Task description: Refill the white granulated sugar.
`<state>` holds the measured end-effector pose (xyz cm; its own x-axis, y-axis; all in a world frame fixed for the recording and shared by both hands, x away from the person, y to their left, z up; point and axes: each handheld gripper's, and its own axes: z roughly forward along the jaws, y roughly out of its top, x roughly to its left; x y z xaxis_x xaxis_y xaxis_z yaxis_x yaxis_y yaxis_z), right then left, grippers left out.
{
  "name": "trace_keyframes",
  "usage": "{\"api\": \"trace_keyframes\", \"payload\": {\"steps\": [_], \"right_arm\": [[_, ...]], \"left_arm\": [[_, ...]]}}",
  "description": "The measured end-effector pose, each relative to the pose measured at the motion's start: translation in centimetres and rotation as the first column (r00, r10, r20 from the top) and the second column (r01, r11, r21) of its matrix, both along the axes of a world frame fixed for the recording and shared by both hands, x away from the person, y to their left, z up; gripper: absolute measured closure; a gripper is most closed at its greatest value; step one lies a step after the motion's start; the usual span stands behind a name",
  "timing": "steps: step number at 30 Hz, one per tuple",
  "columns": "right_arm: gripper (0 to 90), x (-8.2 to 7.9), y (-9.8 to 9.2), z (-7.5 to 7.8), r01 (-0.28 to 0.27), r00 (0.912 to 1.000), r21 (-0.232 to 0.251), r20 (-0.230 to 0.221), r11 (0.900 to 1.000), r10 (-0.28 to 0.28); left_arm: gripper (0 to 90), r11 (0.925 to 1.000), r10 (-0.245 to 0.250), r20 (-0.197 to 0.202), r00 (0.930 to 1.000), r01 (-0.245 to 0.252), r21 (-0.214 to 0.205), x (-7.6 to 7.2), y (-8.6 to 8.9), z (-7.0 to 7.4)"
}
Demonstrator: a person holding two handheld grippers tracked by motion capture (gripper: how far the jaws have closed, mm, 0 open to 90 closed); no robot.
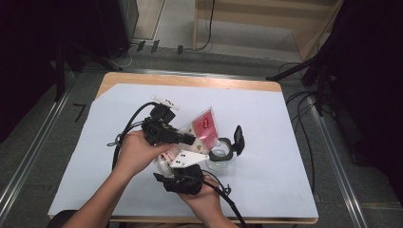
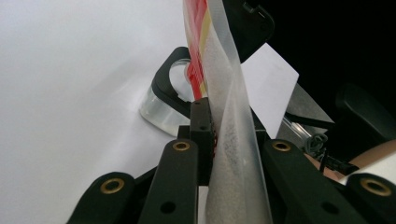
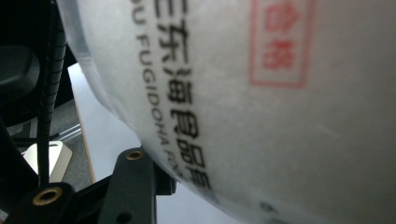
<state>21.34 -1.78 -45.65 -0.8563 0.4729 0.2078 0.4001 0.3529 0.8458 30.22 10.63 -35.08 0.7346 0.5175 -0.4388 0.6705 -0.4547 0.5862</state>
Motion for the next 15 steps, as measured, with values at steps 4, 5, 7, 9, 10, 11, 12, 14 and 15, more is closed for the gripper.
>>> {"api": "trace_keyframes", "payload": {"steps": [4, 5, 7, 9, 10, 11, 12, 14, 15], "right_arm": [[58.3, 0.4, 0.2, 0.9, 0.004, 1.0, -0.007, -0.003, 1.0, -0.004], [58.3, 0.4, 0.3, 1.1, 0.005, 1.0, -0.002, -0.002, 1.0, -0.005], [58.9, 0.5, 0.3, 1.4, 0.015, 0.9999, 0.004, 0.008, 0.9999, -0.016], [59.6, 0.6, 0.2, 1.5, 0.027, 0.9996, 0.013, 0.011, 0.9996, -0.027], [60.0, 0.6, 0.2, 1.4, 0.029, 0.9995, 0.018, 0.012, 0.9994, -0.029], [60.2, 0.6, 0.2, 1.4, 0.029, 0.9995, 0.02, 0.01, 0.9994, -0.029], [60.6, 0.6, 0.3, 1.3, 0.023, 0.9997, 0.015, 0.003, 0.9996, -0.023], [60.7, 0.6, 0.2, 1.2, 0.024, 0.9997, 0.01, -0.002, 0.9997, -0.024], [60.7, 0.6, 0.1, 1.1, 0.022, 0.9997, 0.016, -0.008, 0.9996, -0.022]], "left_arm": [[81.5, 0.9997, -0.02, -0.02, 0.9996, 0.02, 0.011, 0.7, -0.3, 1.0], [81.7, 0.9997, -0.022, -0.014, 0.9997, 0.022, 0.013, 0.8, -0.4, 1.2], [81.7, 0.9995, -0.027, -0.012, 0.9996, 0.027, 0.013, 0.9, -0.6, 1.5], [81.6, 0.9996, -0.024, -0.005, 0.9997, 0.024, 0.016, 0.9, -0.7, 1.6], [81.3, 0.9993, -0.029, 0.005, 0.9996, 0.029, 0.022, 0.9, -0.7, 1.6], [81.2, 0.9991, -0.031, 0.009, 0.9995, 0.031, 0.028, 0.9, -0.8, 1.5], [80.8, 0.9993, -0.026, 0.007, 0.9996, 0.026, 0.026, 0.8, -0.8, 1.4], [79.7, 0.9998, -0.019, 0.012, 0.9998, 0.019, 0.006, 0.8, -0.7, 1.1], [78.8, 0.9997, -0.023, 0.014, 0.9996, 0.023, 0.005, 0.8, -0.7, 1.0]]}}
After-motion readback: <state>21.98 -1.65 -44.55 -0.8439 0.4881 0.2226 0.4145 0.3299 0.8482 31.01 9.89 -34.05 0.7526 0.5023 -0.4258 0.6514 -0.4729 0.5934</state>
